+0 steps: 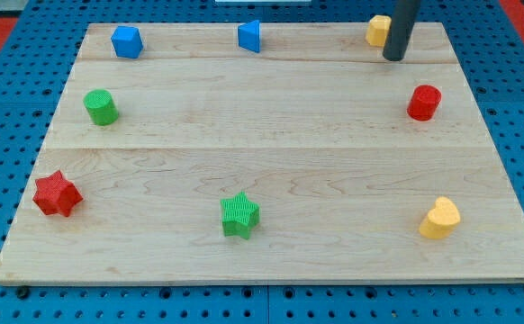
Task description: Push the yellow hexagon diagonally towards the top left of red circle
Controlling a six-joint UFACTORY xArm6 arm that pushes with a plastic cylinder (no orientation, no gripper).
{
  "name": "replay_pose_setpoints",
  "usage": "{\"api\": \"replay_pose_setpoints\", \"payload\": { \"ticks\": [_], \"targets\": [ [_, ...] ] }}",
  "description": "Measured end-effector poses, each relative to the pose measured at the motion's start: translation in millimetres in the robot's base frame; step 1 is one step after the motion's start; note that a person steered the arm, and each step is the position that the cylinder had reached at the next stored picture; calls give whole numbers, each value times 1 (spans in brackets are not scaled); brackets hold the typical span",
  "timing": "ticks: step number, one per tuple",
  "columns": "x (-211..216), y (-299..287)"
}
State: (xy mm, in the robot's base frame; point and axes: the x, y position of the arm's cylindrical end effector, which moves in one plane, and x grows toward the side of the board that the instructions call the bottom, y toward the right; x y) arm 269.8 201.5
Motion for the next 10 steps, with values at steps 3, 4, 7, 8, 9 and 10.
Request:
{"api": "replay_pose_setpoints", "payload": {
  "ticks": [3,4,7,8,9,10],
  "targets": [
    [-26,43],
    [-26,73],
    [-76,42],
    [-74,24],
    [-55,-6],
    [-64,2]
  ]
}}
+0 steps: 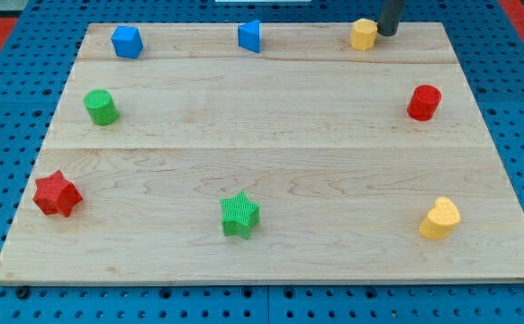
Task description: Push the yellow hexagon diagonally towards the top left of red circle
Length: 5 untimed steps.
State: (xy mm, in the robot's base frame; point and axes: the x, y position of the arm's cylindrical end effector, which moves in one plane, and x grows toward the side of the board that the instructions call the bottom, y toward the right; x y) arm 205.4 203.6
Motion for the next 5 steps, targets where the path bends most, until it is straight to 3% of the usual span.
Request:
{"api": "replay_pose_setpoints", "payload": {
  "ticks": [2,3,4,5],
  "targets": [
    [-8,-75],
    [9,-82],
    [18,-36],
    [18,-35]
  ]
}}
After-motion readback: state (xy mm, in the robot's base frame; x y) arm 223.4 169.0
